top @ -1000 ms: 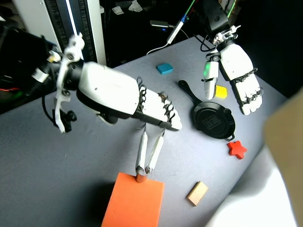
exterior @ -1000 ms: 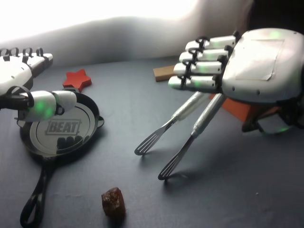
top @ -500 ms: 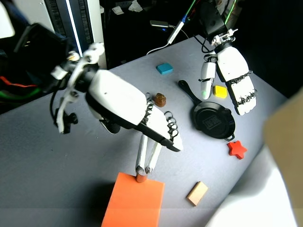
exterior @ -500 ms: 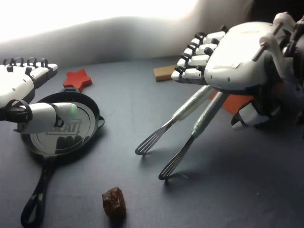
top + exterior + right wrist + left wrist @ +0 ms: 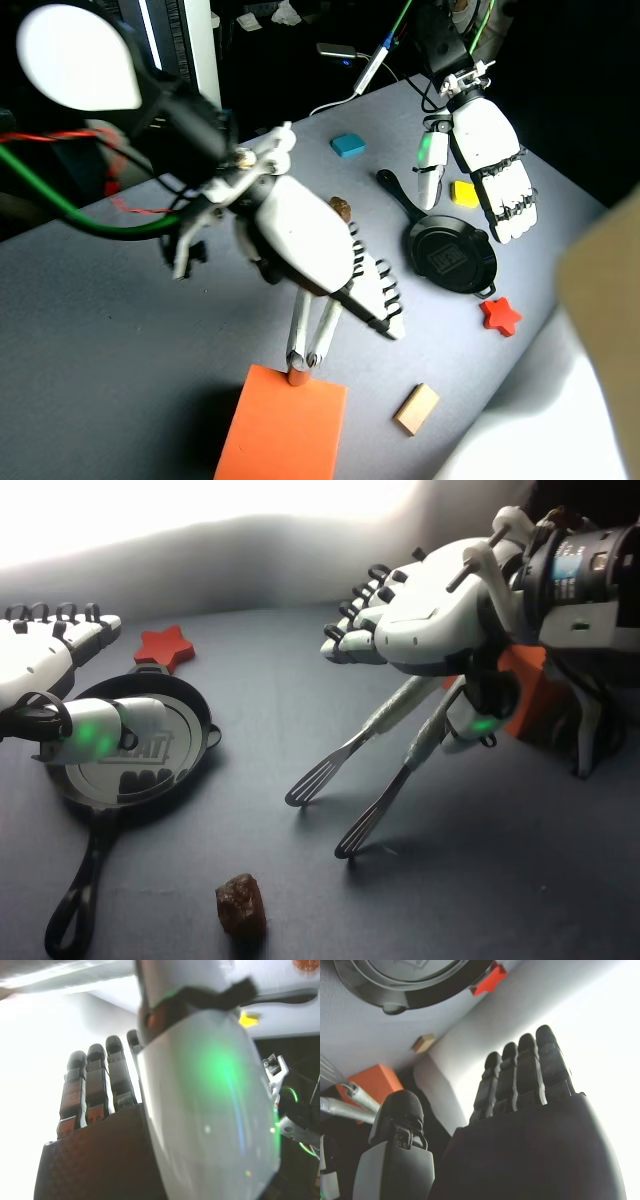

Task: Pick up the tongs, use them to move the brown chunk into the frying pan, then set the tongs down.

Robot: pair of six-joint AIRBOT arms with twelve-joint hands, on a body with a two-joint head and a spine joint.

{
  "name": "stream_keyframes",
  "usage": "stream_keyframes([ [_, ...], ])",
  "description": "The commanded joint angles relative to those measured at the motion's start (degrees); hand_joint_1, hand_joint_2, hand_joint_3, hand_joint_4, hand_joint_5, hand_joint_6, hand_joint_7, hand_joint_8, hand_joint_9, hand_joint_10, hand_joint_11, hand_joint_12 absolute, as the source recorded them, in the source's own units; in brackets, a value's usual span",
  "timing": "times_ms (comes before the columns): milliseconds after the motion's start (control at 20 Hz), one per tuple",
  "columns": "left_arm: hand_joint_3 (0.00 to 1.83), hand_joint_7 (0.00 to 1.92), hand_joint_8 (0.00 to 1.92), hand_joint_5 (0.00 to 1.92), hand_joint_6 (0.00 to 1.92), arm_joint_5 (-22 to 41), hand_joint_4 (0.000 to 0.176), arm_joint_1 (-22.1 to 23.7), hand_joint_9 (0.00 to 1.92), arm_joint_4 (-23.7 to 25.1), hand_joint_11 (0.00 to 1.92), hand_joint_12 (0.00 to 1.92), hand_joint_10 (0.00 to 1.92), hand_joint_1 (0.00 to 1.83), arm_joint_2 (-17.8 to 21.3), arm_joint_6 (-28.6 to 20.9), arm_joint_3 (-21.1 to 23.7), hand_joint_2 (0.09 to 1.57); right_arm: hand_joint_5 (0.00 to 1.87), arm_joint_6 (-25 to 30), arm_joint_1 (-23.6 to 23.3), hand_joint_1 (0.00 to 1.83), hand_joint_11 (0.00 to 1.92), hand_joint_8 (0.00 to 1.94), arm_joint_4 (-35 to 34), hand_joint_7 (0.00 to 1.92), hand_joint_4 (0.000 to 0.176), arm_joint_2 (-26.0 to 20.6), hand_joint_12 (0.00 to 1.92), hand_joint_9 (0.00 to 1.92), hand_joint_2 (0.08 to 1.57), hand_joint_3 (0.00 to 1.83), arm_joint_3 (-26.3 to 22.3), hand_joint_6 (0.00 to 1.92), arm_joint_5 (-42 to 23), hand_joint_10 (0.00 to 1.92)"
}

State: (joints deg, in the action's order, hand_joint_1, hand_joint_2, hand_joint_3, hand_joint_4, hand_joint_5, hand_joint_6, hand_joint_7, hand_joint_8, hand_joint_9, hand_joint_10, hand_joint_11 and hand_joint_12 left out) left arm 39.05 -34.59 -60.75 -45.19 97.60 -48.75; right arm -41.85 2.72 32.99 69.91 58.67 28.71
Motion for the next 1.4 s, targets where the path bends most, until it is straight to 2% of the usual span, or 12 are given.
stream_keyframes([
  [0,0.0,0.04,0.0,0.02,0.0,5.1,0.0,0.19,0.05,2.24,0.0,0.23,0.0,0.04,0.16,-0.2,-0.36,1.26,0.0,0.05,-0.42,0.99,0.0,0.0,1.42,0.0,0.0,-0.12,0.0,0.0,0.93,0.0,0.25,0.0,-3.08,0.0],
  [50,0.0,0.06,0.0,0.05,0.01,5.1,0.0,0.09,0.06,2.2,0.0,0.28,0.01,0.06,0.08,-0.2,-0.48,1.25,0.0,0.45,-0.51,0.98,0.0,0.0,1.44,0.0,0.0,0.36,0.0,0.0,0.94,0.0,0.53,0.0,-2.87,0.0],
  [200,0.0,0.06,0.0,0.02,0.0,5.13,0.0,-0.18,0.05,2.18,0.0,0.21,0.0,0.04,-0.45,-0.2,-0.87,1.26,0.0,2.44,-0.52,0.96,0.0,0.0,0.89,0.0,0.0,1.97,0.0,0.0,0.95,0.0,2.52,0.0,-1.26,0.0],
  [350,0.0,0.04,0.0,0.0,0.0,5.59,0.0,-0.13,0.03,2.17,0.0,0.17,0.0,0.01,-1.3,-0.21,-1.0,1.26,0.0,0.53,-0.64,0.99,0.0,0.0,-5.15,0.0,0.0,3.49,0.0,0.0,0.94,0.0,5.33,0.0,1.29,0.0],
  [400,0.0,0.06,0.0,0.03,0.0,5.6,0.0,-0.07,0.05,2.17,0.0,0.24,0.0,0.01,-1.54,-0.51,-0.96,1.26,0.0,-0.34,-0.44,0.99,0.0,0.0,-5.83,0.0,0.0,3.72,0.0,0.0,0.93,0.0,5.74,0.0,1.37,0.0],
  [550,0.0,0.05,0.0,0.02,0.0,5.6,0.0,-0.11,0.02,2.15,0.0,0.17,0.0,0.05,-1.61,-0.55,-0.63,1.26,0.0,-0.85,0.08,1.04,0.0,0.0,-5.86,0.0,0.0,4.05,0.0,0.0,0.91,0.0,6.32,0.0,1.82,0.0],
  [750,0.0,0.07,0.0,0.01,0.0,5.6,0.0,-0.26,0.05,1.83,0.0,0.19,0.0,0.08,-1.7,-0.55,-0.6,1.24,0.0,-3.06,0.87,1.04,0.0,0.0,-5.91,0.0,0.0,4.72,0.0,0.0,0.91,0.0,7.75,0.0,1.81,0.0],
  [900,0.0,0.03,0.0,0.0,0.0,5.69,0.0,-0.34,0.01,1.8,0.0,0.11,0.0,0.03,-1.84,-0.55,-0.69,1.27,0.0,-3.79,1.62,1.03,0.0,0.0,-5.97,0.0,0.0,5.06,0.0,0.0,0.91,0.0,8.84,0.0,1.13,0.0],
  [1100,0.0,0.06,0.0,0.02,0.0,5.97,0.0,-0.8,0.04,1.8,0.0,0.2,0.01,0.06,-1.9,-0.55,-0.81,1.26,0.0,-5.14,2.77,1.07,0.0,0.0,-6.0,0.0,0.0,6.06,0.0,0.0,0.89,0.0,10.47,0.0,0.1,0.0],
  [1250,0.0,0.03,0.0,0.0,0.0,6.26,0.0,-0.83,0.03,1.81,0.0,0.11,0.0,0.05,-1.9,-0.55,-0.67,1.26,0.0,-5.17,3.78,1.02,0.0,0.0,-6.02,0.01,0.0,6.85,0.0,0.0,0.91,0.0,12.05,0.0,-0.07,0.0],
  [1350,0.0,0.05,0.0,0.02,0.0,6.38,0.0,-0.84,0.04,1.82,0.0,0.16,0.0,0.07,-1.94,-0.55,-0.57,1.26,0.0,-5.58,4.28,1.02,0.0,0.0,-6.03,0.0,0.0,7.05,0.0,0.0,0.92,0.0,12.42,0.0,-0.71,0.0],
])
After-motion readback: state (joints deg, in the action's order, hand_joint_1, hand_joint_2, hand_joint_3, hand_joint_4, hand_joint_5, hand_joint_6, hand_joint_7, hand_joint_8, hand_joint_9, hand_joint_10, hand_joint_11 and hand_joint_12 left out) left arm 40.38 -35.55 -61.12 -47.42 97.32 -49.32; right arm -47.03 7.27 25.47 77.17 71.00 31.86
